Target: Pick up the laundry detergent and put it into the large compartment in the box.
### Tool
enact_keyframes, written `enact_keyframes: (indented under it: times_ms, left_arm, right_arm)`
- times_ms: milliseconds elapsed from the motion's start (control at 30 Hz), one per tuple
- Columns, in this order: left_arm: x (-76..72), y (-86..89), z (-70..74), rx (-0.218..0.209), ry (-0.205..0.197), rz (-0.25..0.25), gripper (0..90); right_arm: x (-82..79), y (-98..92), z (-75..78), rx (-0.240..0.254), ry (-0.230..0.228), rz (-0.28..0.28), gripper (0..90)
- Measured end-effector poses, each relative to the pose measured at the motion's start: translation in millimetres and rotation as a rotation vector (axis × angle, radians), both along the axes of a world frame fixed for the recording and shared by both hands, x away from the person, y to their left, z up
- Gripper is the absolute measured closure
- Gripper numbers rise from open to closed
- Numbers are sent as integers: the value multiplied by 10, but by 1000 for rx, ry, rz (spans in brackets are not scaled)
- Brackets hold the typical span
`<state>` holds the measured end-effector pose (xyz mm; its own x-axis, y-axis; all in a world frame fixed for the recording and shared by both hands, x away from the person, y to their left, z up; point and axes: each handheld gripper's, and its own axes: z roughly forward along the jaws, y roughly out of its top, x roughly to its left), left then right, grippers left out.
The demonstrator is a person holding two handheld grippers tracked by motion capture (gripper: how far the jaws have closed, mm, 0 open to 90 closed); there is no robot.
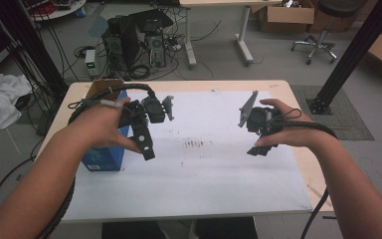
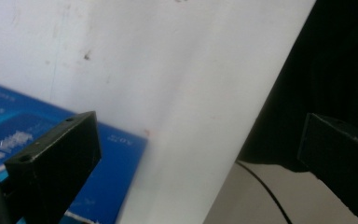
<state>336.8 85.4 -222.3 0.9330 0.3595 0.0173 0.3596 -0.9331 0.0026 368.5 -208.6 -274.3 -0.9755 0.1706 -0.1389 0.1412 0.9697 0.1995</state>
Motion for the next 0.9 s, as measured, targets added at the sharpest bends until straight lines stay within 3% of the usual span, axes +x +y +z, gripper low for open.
enact_keyframes:
  times_ms: [167,233,333,667,900]
  left_arm:
    - [-61,-88,-47,-25,3,-99,1]
    - [-65,-110,-65,-27,11,-117,1]
    - [-63,-126,-87,-9,16,-126,1]
    - [-70,-138,-113,-28,38,-159,1]
    - [-60,-92,-87,-33,27,-153,1]
  right_arm:
    - [6,44,17,-9,-2,7,157]
    - [2,52,35,-10,-5,4,157]
    - [-8,60,52,-17,-5,0,157]
    - [-6,95,53,-39,3,2,157]
    - [3,134,50,-31,1,5,157]
